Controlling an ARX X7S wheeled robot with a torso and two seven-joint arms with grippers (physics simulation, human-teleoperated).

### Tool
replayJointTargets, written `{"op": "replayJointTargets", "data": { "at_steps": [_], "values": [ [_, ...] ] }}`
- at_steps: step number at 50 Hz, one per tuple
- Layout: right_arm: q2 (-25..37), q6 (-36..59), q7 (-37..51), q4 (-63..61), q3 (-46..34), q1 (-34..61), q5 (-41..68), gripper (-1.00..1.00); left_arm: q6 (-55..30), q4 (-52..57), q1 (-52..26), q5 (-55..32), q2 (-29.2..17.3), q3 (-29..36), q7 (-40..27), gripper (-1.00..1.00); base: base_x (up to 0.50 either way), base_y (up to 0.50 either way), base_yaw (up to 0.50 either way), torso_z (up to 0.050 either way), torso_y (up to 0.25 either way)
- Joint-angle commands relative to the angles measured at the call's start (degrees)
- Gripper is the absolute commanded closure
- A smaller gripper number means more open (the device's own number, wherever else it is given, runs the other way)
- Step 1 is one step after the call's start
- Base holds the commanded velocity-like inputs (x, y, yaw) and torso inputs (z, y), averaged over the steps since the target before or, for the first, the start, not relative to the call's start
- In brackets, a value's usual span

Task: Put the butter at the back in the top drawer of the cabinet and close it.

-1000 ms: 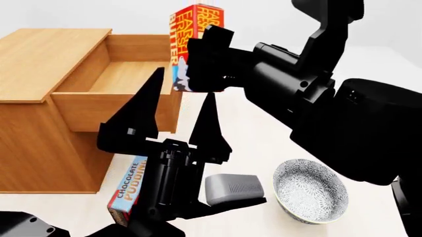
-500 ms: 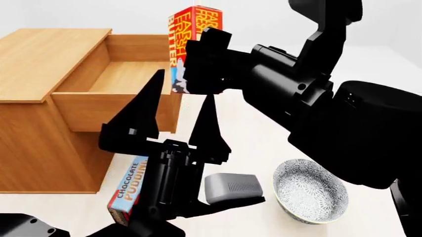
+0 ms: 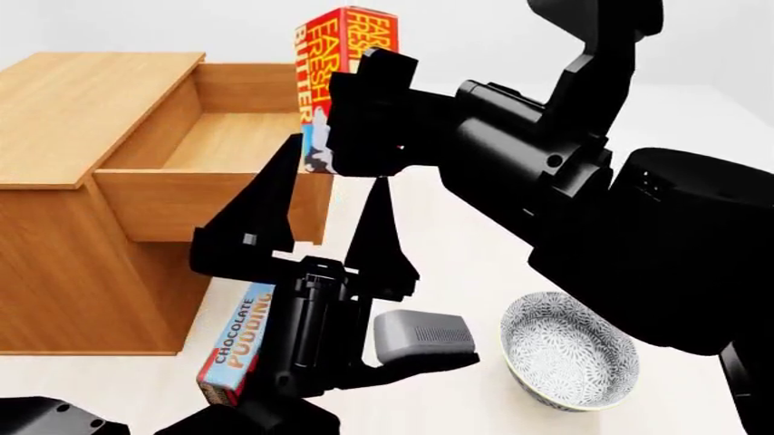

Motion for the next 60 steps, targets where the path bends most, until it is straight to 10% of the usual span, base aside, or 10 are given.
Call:
{"op": "replayJointTargets", "data": {
  "at_steps": [1,30,31,60],
  "values": [
    [0.2,-0.3,-1.3,0.3,1.2,0.1,-1.4,1.0,-0.7,0.5,0.0,0.1,0.1,-0.6,0.3,-1.0,0.0,0.0,0.0,0.0,0.0],
    [0.4,-1.2,-1.0,-1.6,0.9,-1.7,-1.4,1.0,-1.7,0.8,-1.1,0.3,0.5,-2.3,1.4,-1.0,0.0,0.0,0.0,0.001,0.001],
    [0.4,-1.2,-0.9,-1.6,1.0,-1.6,-1.3,1.0,-1.1,1.0,-1.1,0.4,0.3,-2.0,1.5,1.0,0.0,0.0,0.0,0.0,0.0],
    [1.2,-1.3,-1.3,-2.3,1.2,-1.0,0.6,1.0,-0.4,1.0,-1.7,0.8,-0.4,-2.0,2.9,1.0,0.0,0.0,0.0,0.0,0.001]
  ]
}}
